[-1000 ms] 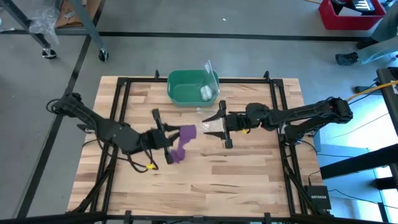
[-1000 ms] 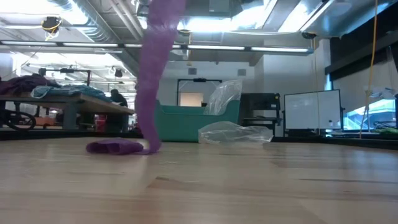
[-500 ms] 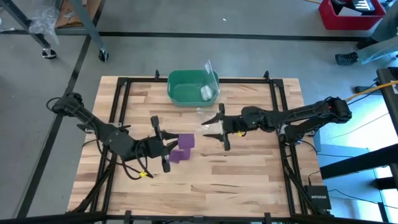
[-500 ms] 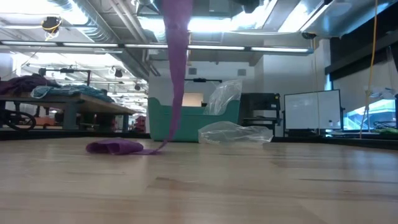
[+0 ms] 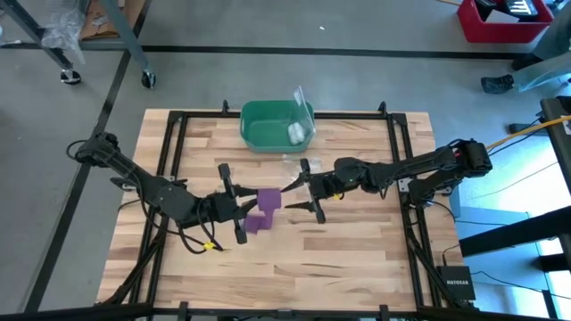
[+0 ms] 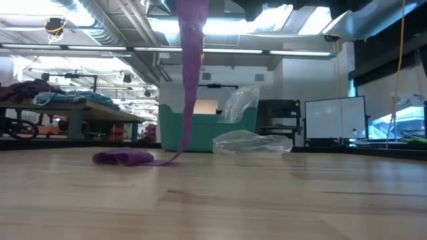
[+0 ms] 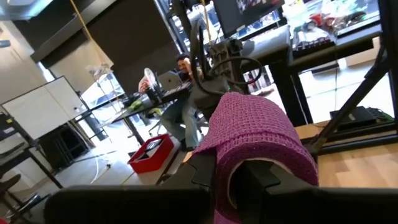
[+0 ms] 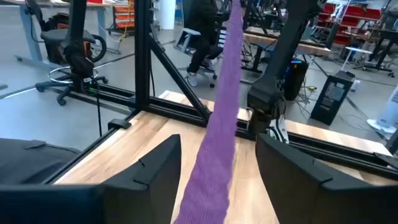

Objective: Roll bandage
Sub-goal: Roll the violet bandage

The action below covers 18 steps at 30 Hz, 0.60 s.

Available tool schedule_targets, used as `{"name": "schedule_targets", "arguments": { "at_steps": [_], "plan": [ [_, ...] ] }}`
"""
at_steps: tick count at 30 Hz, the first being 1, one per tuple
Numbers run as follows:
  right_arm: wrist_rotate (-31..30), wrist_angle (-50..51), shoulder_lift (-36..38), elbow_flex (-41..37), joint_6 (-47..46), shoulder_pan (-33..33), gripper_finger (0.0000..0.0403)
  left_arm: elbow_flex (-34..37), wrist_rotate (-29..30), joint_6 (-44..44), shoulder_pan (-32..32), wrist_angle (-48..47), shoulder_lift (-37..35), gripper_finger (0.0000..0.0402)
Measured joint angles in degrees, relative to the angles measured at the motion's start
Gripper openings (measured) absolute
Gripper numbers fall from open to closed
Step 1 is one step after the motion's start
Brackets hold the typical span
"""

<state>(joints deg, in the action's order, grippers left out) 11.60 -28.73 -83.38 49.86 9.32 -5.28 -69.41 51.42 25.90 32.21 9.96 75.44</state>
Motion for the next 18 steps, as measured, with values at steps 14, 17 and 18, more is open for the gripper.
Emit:
{"name": "schedule_targets", "arguments": {
  "at_steps": [14,17,18],
  "plan": [
    [1.9,-14.1,-9.4,0.0,0.0,-1.0,0.0209,0.0,-1.7,0.5,0.3,1.5,0.0,0.0028],
    [1.9,-17.0,-11.4,0.0,0.4,-1.5,0.0209,0.0,-1.7,0.4,-0.1,1.5,0.0,0.0028],
    [1.6,-18.3,-12.2,0.0,0.4,-1.8,0.0209,0.0,-1.7,0.2,-0.3,1.6,0.0,0.0028]
  ]
}}
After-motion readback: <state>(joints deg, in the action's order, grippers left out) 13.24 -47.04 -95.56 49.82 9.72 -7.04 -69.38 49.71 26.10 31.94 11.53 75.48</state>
